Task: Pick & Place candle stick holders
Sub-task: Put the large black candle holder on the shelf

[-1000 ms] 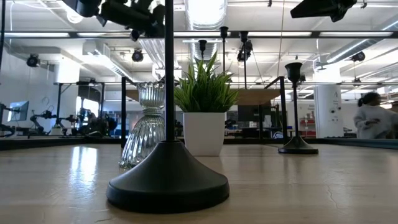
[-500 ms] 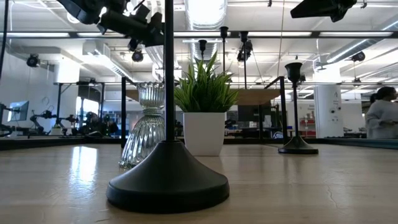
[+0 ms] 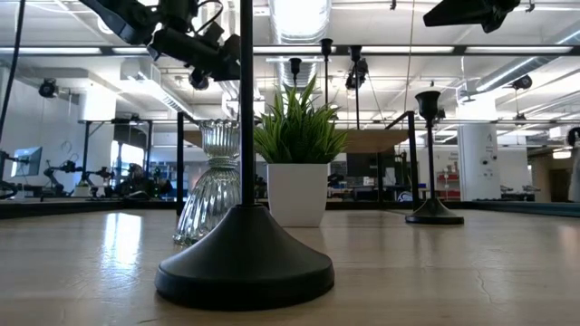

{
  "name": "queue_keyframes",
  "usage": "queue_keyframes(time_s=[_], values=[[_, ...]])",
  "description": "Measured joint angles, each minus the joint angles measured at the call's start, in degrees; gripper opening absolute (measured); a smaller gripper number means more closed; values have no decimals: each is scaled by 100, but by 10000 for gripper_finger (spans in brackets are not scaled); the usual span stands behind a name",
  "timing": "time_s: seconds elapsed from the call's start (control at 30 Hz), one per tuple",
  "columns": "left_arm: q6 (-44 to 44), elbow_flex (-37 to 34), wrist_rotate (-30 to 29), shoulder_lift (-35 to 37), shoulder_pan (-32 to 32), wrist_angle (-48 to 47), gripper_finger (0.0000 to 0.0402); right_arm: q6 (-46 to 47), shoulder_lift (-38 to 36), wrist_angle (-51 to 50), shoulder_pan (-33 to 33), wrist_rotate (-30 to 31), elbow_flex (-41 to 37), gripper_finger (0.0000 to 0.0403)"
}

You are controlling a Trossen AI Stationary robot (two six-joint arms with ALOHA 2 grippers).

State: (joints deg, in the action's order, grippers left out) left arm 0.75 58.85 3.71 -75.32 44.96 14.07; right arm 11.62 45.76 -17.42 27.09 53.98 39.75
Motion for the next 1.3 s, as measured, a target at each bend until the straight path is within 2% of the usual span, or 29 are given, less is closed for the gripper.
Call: queue_keyframes(time_s=[0.27, 0.97, 1.3], values=[[-17, 0, -1, 0, 7, -10, 17, 17, 2, -36, 0, -1, 0, 43], [-249, -9, -38, 412, 7, -744, 17, 42, 4, -38, 0, -44, 0, 43], [-237, -310, -11, 408, 7, -175, 17, 42, 4, -36, 1, -44, 0, 43]])
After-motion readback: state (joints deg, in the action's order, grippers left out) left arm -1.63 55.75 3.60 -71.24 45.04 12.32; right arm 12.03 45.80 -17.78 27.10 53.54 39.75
